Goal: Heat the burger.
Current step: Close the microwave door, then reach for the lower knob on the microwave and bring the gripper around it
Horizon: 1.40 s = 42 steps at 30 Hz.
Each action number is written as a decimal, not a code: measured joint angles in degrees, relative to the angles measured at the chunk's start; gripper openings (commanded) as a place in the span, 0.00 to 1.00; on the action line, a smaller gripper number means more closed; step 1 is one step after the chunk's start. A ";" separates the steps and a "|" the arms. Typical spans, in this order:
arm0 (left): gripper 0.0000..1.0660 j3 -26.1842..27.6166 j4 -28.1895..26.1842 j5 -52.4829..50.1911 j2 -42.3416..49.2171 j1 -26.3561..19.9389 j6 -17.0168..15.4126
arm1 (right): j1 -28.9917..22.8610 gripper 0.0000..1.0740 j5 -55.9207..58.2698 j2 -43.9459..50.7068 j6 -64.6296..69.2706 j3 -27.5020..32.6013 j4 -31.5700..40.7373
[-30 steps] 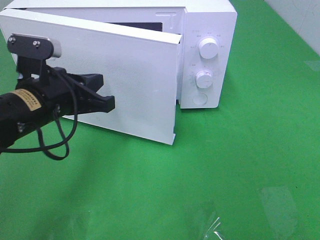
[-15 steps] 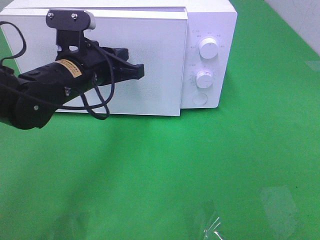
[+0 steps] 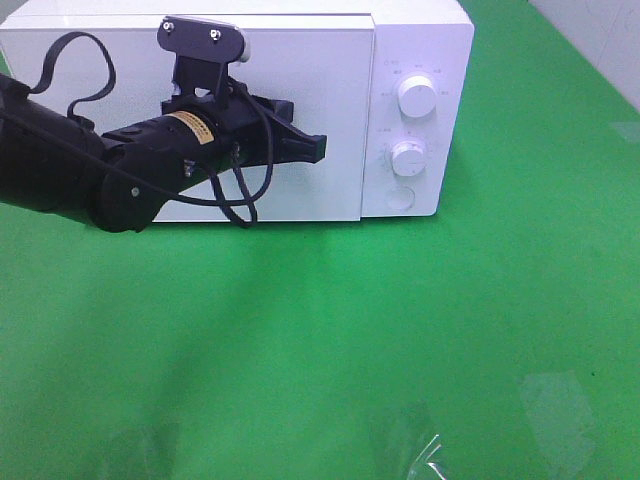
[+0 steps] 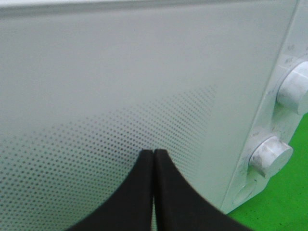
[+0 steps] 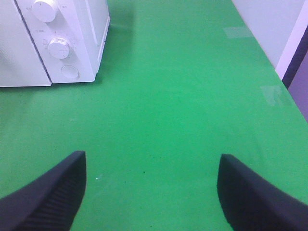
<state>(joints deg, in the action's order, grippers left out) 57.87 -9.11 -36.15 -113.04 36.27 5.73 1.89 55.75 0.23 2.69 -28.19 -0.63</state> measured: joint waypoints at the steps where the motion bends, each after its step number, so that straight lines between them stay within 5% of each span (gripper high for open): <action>1: 0.00 0.00 0.00 0.00 0.00 0.00 0.00 | 0.00 0.70 0.00 0.00 0.00 0.00 0.00; 21: 0.01 0.63 -2.98 12.61 5.61 0.23 0.40 | 0.00 0.70 0.00 0.00 0.00 0.00 0.06; 22: 0.12 0.23 -3.09 16.73 6.70 1.32 0.40 | 0.00 0.70 0.00 0.00 0.00 0.00 0.06; 23: 0.12 0.23 -3.09 16.73 6.70 1.32 0.40 | 0.00 0.70 0.00 0.00 0.00 0.00 0.06; 24: 0.32 -0.23 -2.98 21.94 7.51 2.41 0.40 | 0.00 0.70 0.00 0.00 0.00 0.00 0.06; 25: 0.32 -0.23 -2.98 21.94 7.51 2.41 0.40 | 0.00 0.70 0.00 0.00 0.00 0.00 0.06; 26: 0.65 -0.23 -2.81 28.36 8.02 3.67 0.40 | 0.00 0.70 0.00 0.00 0.00 0.00 0.06; 27: 0.65 -0.23 -2.81 28.36 8.02 3.67 0.40 | 0.00 0.70 0.00 0.00 0.00 0.00 0.06; 28: 0.86 -0.23 -2.69 32.72 8.25 4.41 0.40 | 0.00 0.70 0.00 0.00 0.00 0.00 0.06; 29: 0.96 -0.23 -2.69 37.59 8.54 4.98 0.06 | 0.00 0.70 0.00 0.00 0.00 0.00 0.06; 42: 0.93 -0.23 -3.95 70.65 16.33 5.27 -2.75 | 0.00 0.70 0.00 0.00 0.00 0.00 0.06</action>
<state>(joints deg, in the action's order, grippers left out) 57.64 -13.06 34.49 -96.72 41.54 2.98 1.89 55.75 0.23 2.69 -28.19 -0.57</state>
